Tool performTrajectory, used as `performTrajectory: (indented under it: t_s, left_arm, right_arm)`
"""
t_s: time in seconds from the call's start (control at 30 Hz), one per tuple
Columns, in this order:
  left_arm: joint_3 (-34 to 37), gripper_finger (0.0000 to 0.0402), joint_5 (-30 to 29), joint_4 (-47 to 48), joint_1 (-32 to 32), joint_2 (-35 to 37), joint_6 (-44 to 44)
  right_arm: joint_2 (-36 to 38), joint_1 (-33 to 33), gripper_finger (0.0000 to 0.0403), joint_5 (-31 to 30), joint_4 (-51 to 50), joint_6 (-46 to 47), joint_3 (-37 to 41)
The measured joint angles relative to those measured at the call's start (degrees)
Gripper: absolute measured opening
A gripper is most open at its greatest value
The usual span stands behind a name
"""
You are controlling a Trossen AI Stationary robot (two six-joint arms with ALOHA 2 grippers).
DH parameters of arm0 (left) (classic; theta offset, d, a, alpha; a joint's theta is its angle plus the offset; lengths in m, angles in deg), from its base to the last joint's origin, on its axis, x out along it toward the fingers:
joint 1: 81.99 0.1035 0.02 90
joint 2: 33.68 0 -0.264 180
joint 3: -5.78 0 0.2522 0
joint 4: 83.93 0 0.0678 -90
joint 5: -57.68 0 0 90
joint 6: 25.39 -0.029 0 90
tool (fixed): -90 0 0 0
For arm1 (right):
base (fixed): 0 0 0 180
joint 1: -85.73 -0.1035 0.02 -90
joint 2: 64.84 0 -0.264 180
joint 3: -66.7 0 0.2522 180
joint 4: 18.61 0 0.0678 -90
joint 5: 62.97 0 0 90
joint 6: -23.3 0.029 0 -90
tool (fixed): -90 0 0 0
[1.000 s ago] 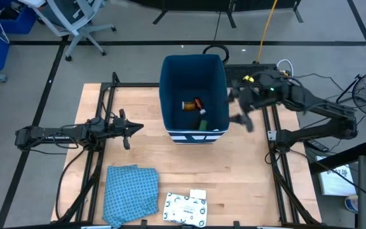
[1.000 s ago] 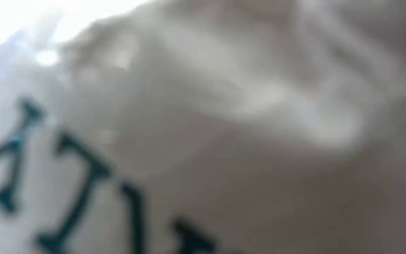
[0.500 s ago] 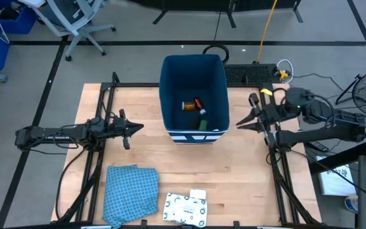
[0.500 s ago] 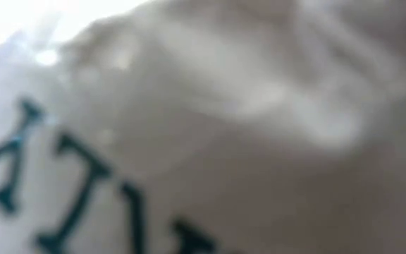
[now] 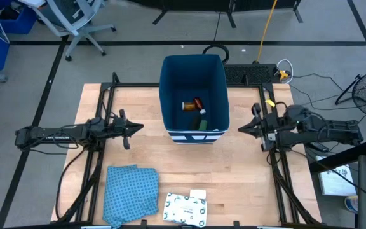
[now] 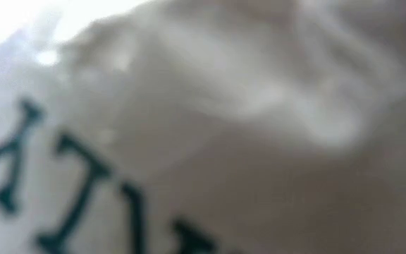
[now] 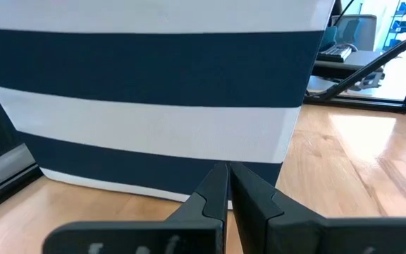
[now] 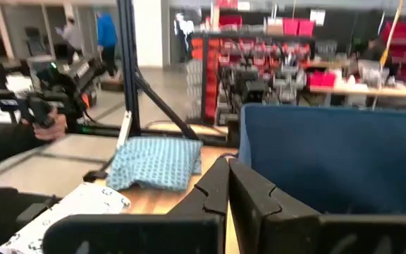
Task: Pick & place medical supplies in basket/bin
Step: Put the mailer bag into the basket
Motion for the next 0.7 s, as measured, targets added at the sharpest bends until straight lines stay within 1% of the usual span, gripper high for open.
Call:
performTrajectory:
  t_s: [0.13,0.3,0.47,0.6,0.7]
  left_arm:
    - [0.0,0.0021,0.0,1.1,0.0,0.0,0.0]
    - [0.0,0.0021,0.0,0.4,0.0,0.0,0.1]
    - [0.0,0.0021,0.0,-0.6,0.0,0.0,0.8]
    - [0.0,0.0021,0.0,-0.5,0.0,0.0,0.9]
    - [0.0,0.0021,0.0,-0.4,0.0,0.0,0.9]
  right_arm:
    - [6.7,-0.9,0.0001,0.0,1.2,1.8,4.5]
    - [11.5,-2.1,0.0001,-0.2,2.1,3.0,10.4]
    - [13.8,-2.2,0.0000,-0.2,6.7,-0.1,16.1]
    - [14.4,-2.2,0.0000,-0.1,12.9,-0.4,21.1]
    - [14.3,-2.1,0.0000,-0.1,15.7,-0.5,24.3]
